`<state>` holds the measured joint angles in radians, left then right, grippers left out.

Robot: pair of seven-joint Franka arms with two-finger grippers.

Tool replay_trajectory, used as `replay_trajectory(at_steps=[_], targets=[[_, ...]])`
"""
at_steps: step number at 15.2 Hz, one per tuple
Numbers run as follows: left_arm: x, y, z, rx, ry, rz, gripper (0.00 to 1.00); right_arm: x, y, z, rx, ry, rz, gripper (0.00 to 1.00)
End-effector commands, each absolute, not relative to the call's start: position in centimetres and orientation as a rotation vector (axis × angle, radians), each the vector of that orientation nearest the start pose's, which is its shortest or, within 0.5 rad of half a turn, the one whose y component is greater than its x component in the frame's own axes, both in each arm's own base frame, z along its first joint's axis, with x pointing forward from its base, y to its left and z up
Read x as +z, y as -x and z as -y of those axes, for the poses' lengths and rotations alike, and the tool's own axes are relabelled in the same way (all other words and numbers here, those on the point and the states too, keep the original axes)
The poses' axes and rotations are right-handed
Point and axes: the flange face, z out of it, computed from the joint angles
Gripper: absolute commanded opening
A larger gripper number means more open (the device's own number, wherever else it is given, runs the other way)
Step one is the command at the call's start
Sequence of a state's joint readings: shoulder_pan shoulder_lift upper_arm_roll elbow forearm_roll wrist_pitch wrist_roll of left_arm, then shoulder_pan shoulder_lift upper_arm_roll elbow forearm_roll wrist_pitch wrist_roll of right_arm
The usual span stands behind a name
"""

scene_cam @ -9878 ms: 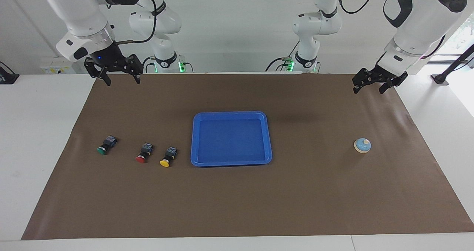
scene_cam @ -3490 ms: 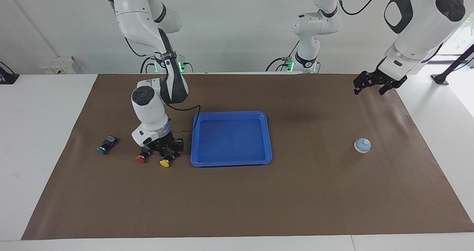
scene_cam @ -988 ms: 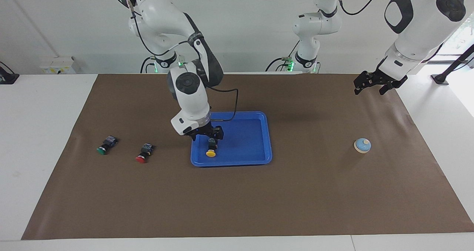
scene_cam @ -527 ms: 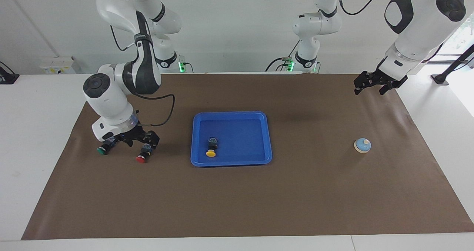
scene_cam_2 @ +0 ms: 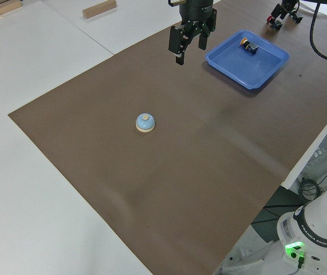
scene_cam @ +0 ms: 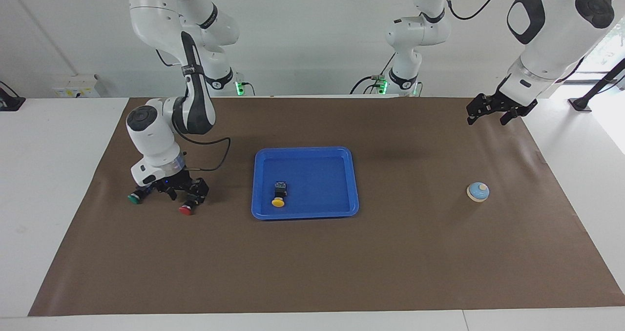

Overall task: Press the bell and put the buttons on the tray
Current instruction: 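Move the right gripper to the red-capped button and grasp it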

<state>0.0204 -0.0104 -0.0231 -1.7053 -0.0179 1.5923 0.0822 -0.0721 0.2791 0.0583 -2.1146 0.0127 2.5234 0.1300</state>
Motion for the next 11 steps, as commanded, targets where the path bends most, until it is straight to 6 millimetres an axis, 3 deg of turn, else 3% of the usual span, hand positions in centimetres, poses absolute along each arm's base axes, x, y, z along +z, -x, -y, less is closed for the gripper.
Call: replay_trajectory(at_steps=[1, 2, 3, 4, 8, 11], targets=[[57.4, -54.3, 0.2, 0.161, 3.146, -0.115, 1.0, 29.3, -57.8, 1.1, -0.221, 3.098, -0.214, 0.86], [57.5, -54.3, 0.2, 0.159, 3.146, -0.115, 1.0, 29.2, -57.6, 0.9, -0.214, 3.098, -0.209, 0.61], [57.5, -54.3, 0.2, 0.159, 3.146, -0.115, 1.0, 29.0, -57.5, 0.7, -0.206, 3.096, -0.21, 0.27], [57.4, -54.3, 0.2, 0.161, 3.146, -0.115, 1.0, 28.9, -57.5, 0.5, -0.203, 3.093, -0.215, 0.0], [57.4, -54.3, 0.2, 0.161, 3.146, -0.115, 1.0, 30.0, -57.8, -0.2, -0.193, 3.09, -0.209, 0.0], [57.4, -54.3, 0.2, 0.161, 3.146, -0.115, 1.0, 34.6, -60.5, -4.1, -0.114, 3.093, -0.11, 0.0]])
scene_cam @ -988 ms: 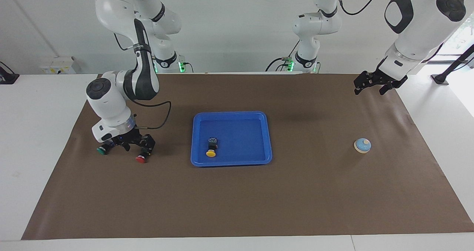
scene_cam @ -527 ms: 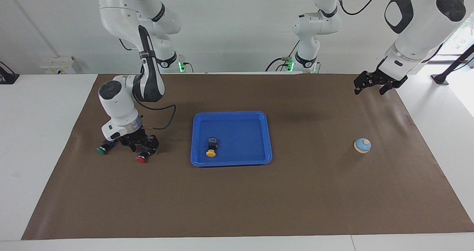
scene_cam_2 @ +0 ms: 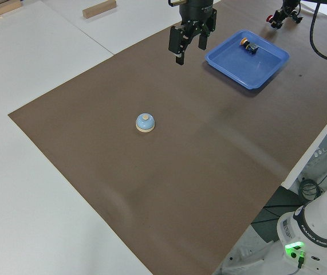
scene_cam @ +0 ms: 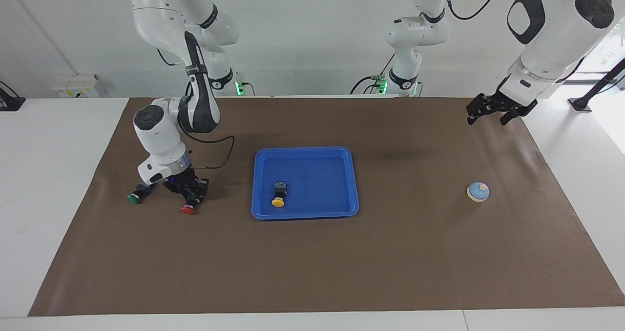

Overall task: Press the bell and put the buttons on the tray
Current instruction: 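Move the right gripper to the red-capped button and grasp it, then carry the red button into the tray beside the yellow one, release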

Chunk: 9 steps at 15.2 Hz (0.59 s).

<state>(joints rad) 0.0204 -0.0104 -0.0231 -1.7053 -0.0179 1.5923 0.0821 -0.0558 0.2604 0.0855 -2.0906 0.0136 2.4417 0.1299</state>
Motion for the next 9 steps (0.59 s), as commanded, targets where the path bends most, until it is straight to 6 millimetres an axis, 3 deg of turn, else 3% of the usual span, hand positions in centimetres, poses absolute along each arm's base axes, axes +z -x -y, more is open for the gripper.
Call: replay_trajectory(at_steps=[1, 4, 7, 8, 9], targets=[[57.4, -54.3, 0.2, 0.161, 3.146, -0.115, 1.0, 36.8, -61.4, -6.3, -0.098, 3.091, -0.074, 0.0], [57.4, -54.3, 0.2, 0.161, 3.146, -0.115, 1.0, 40.5, -62.9, -13.5, -0.046, 3.09, -0.108, 0.0], [57.4, -54.3, 0.2, 0.161, 3.146, -0.115, 1.0, 42.1, -61.6, -22.0, -0.058, 3.085, -0.127, 0.0], [57.4, -54.3, 0.2, 0.161, 3.146, -0.115, 1.0, 41.8, -60.3, -25.6, -0.052, 3.082, -0.137, 0.0], [57.4, -54.3, 0.2, 0.161, 3.146, -0.115, 1.0, 41.3, -59.4, -27.9, -0.049, 3.081, -0.155, 0.0]])
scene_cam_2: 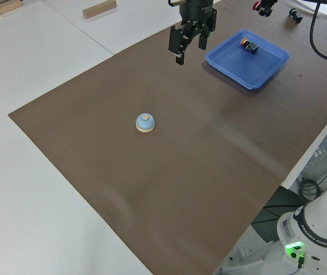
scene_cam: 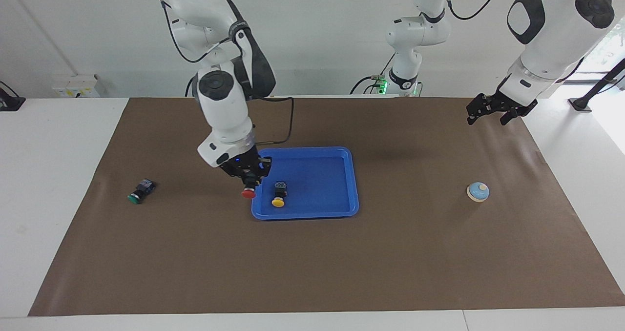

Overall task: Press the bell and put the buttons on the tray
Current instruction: 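Carry the red button into the tray beside the yellow one, release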

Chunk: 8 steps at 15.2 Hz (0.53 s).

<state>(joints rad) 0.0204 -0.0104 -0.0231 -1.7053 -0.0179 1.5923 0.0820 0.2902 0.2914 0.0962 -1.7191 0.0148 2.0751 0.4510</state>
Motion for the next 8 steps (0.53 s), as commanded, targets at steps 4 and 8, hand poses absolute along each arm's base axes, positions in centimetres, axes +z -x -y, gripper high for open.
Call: replay_trajectory(at_steps=[4, 8], targets=[[57.4, -54.3, 0.2, 0.161, 3.146, -0.115, 1.0, 37.5, -57.4, -34.5, -0.082, 3.063, -0.134, 0.0], [57.4, -54.3, 0.2, 0.161, 3.146, -0.115, 1.0, 32.9, -56.9, -34.6, -0.127, 3.04, -0.13, 0.0]])
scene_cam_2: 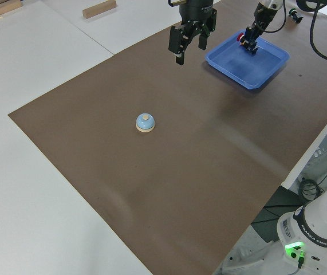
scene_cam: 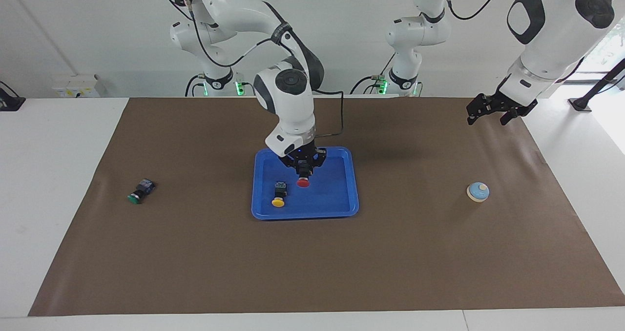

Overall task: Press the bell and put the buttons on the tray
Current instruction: 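Carry the red button into the tray beside the yellow one, release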

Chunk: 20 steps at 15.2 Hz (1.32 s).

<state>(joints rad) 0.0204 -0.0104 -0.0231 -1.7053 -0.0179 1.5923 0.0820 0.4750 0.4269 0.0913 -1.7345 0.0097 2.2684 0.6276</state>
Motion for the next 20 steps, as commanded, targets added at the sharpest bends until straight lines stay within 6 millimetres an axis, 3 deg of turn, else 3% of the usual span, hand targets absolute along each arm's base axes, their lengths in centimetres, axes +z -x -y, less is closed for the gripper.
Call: replay_trajectory(at_steps=[1, 3, 7, 8, 9, 10, 12, 16, 18, 20], targets=[[57.4, -54.3, 0.2, 0.161, 3.146, -0.115, 1.0, 31.9, -56.7, -34.5, -0.135, 3.037, -0.128, 0.0], [57.4, -54.3, 0.2, 0.161, 3.146, -0.115, 1.0, 30.5, -56.3, -33.9, -0.143, 3.032, -0.135, 0.0], [57.4, -54.3, 0.2, 0.161, 3.146, -0.115, 1.0, 30.4, -56.3, -33.6, -0.135, 3.025, -0.206, 0.0], [57.4, -54.3, 0.2, 0.161, 3.146, -0.115, 1.0, 30.4, -56.4, -33.5, -0.128, 3.026, -0.23, 0.78], [57.4, -54.3, 0.2, 0.161, 3.146, -0.115, 1.0, 30.9, -56.4, -33.5, -0.127, 3.026, -0.241, 1.0], [57.4, -54.3, 0.2, 0.161, 3.146, -0.115, 1.0, 31.4, -56.3, -33.5, -0.112, 3.03, -0.265, 1.0], [57.4, -54.3, 0.2, 0.161, 3.146, -0.115, 1.0, 34.4, -57.5, -31.4, -0.09, 3.043, -0.336, 1.0], [57.4, -54.3, 0.2, 0.161, 3.146, -0.115, 1.0, 40.3, -60.7, -22.5, -0.069, 3.057, -0.441, 1.0], [57.4, -54.3, 0.2, 0.161, 3.146, -0.115, 1.0, 41.7, -61.7, -17.2, -0.067, 3.083, -0.337, 1.0], [57.4, -54.3, 0.2, 0.161, 3.146, -0.115, 1.0, 43.2, -62.1, -13.4, -0.098, 3.095, -0.217, 1.0]])
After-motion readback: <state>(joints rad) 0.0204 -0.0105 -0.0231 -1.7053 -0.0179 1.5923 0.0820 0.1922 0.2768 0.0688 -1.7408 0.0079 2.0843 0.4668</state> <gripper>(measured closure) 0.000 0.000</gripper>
